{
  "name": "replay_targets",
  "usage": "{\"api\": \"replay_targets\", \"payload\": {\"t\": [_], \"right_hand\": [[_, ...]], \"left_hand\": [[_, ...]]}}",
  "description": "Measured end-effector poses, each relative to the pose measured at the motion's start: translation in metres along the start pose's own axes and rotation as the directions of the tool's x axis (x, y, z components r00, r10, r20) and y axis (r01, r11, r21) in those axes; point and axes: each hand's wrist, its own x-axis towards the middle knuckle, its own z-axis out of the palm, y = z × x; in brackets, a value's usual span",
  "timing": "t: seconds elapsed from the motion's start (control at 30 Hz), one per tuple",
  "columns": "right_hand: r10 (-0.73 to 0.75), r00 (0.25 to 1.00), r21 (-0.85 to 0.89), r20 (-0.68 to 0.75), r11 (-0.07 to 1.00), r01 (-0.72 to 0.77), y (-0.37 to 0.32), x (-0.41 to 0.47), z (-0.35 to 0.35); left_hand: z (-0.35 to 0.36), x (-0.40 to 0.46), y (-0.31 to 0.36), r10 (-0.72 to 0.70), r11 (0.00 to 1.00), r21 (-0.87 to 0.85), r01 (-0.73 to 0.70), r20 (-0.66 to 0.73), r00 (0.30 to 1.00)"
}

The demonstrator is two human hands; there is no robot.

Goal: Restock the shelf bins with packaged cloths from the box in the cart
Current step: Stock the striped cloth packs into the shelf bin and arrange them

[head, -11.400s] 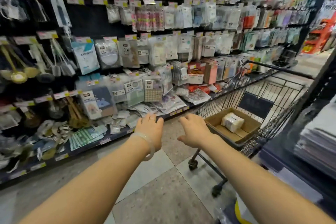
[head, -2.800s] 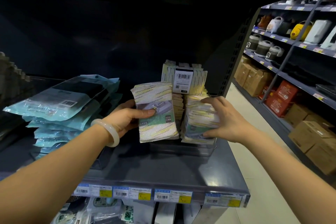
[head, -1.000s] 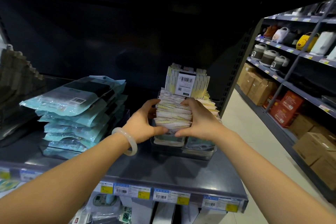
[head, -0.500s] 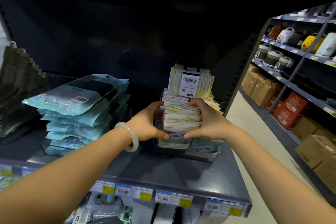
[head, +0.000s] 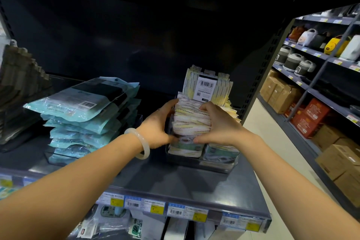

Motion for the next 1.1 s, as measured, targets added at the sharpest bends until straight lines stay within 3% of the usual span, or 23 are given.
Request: {"api": "replay_targets", "payload": {"t": [0.2,0.33,0.43,0.53,0.7,0.9,1.0,1.1], "right_hand": [[0.003,1.0,-0.134,0.025,0.991,0.0,-0.003,0.001,0.006],[0.012,1.0,-0.334,0.017,0.943,-0.006,-0.002,0.004,0.02],[-0.009,1.0,-0.396,-0.026,0.918,-0.002,-0.002,0.001,0.023],[-0.047,0.999,-0.48,-0.005,0.876,0.039,0.0,-0.004,0.025],[-0.021,0.995,-0.526,0.098,0.848,0.07,0.001,-0.001,0.029],[-0.028,0.992,-0.454,0.12,0.887,0.08,0.0,0.0,0.026],[-0.048,0.997,-0.21,0.053,0.976,0.058,-0.001,-0.004,0.017],[-0.021,0.99,-0.009,-0.136,1.0,0.02,0.004,-0.007,0.005]], "left_hand": [[0.001,0.005,-0.01,-0.053,0.996,0.075,0.05,0.035,0.998],[0.0,0.004,-0.009,-0.019,0.971,0.24,0.011,0.031,0.999],[0.006,0.003,-0.009,0.041,0.915,0.398,-0.069,0.079,0.996],[0.013,0.005,-0.008,0.043,0.798,0.591,-0.123,0.148,0.988],[0.014,0.01,-0.003,-0.064,0.743,0.663,-0.092,0.207,0.976],[0.012,0.011,0.004,-0.113,0.754,0.654,-0.06,0.219,0.969],[0.009,0.008,0.01,-0.116,0.81,0.586,-0.031,0.212,0.97],[0.006,0.003,0.022,-0.122,0.88,0.475,0.023,0.178,0.976]]}}
